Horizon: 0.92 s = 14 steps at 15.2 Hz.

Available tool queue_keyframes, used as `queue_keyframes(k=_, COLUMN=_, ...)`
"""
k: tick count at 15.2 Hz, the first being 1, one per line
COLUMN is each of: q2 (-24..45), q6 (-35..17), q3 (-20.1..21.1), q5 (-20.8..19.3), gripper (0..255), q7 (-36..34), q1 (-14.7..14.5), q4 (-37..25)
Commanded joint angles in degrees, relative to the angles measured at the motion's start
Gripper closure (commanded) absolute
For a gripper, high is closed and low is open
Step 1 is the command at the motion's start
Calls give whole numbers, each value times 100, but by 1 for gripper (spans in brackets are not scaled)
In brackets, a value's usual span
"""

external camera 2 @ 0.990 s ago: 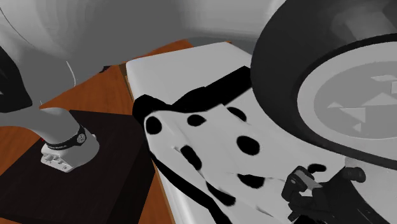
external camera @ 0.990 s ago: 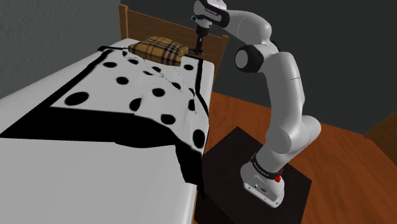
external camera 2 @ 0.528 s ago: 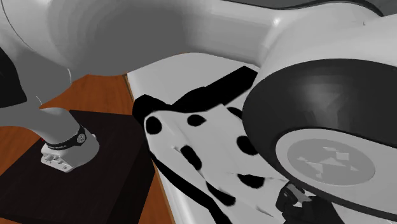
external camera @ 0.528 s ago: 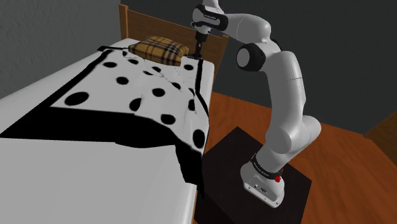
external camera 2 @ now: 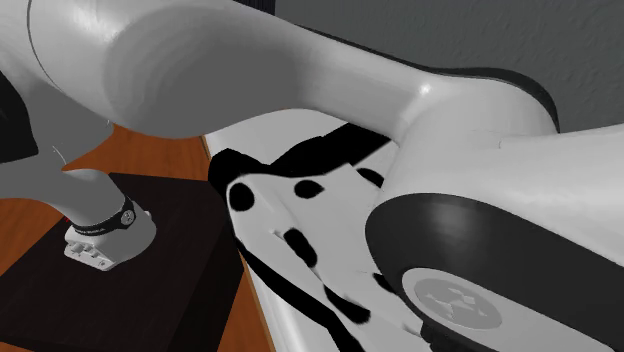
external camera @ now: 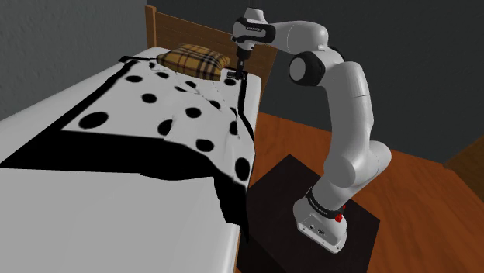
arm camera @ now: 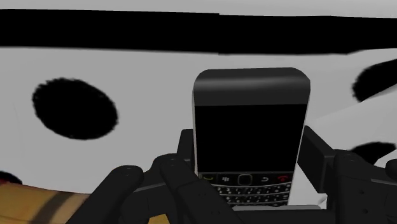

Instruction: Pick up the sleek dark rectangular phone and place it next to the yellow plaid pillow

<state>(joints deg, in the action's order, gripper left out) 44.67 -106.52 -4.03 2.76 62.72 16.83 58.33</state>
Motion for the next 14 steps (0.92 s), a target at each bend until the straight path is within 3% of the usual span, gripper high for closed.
queue_keyframes(k=1, q2=-12, q6=-158, q3=1, q5=1, gripper=255, q7=-1, q1=-9, q4=166)
queue_keyframes(k=14, q2=218, q6=-999, q3=13, q5=18, gripper=255, q7=14, q1=-19, q4=777)
